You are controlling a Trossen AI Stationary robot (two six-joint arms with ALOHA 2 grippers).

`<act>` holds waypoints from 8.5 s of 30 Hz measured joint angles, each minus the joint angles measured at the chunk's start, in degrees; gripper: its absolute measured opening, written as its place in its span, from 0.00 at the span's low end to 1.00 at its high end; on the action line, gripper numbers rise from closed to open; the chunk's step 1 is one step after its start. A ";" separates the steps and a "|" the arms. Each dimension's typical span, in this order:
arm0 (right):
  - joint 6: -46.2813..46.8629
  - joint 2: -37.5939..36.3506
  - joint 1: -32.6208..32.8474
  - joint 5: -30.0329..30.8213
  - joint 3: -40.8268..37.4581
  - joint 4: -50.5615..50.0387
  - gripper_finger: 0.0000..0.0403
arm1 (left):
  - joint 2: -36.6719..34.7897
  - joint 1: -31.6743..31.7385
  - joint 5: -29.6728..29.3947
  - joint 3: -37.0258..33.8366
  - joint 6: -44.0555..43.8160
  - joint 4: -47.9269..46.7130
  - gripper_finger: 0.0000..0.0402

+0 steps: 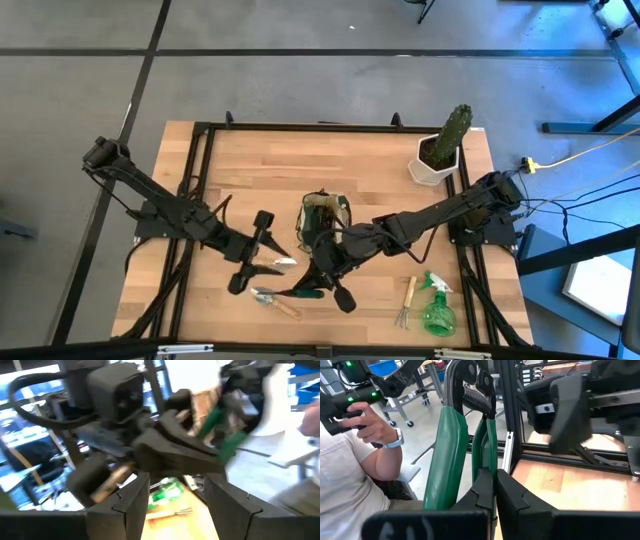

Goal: Pick & Place Garden tools in Gardening bag
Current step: Put the green fruit pruner into the green gardening bag

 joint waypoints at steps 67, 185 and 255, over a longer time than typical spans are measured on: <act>-3.46 -1.74 -4.43 10.61 0.04 0.47 0.02 | 7.12 4.13 8.44 -4.32 -0.49 32.27 0.45; 17.61 -10.74 9.65 64.56 -2.93 -67.27 0.59 | 33.21 6.40 -24.99 6.22 -15.85 18.75 0.06; -5.30 3.25 1.03 37.97 -2.84 -52.84 0.11 | 40.45 8.19 -20.50 6.17 -23.51 24.03 0.06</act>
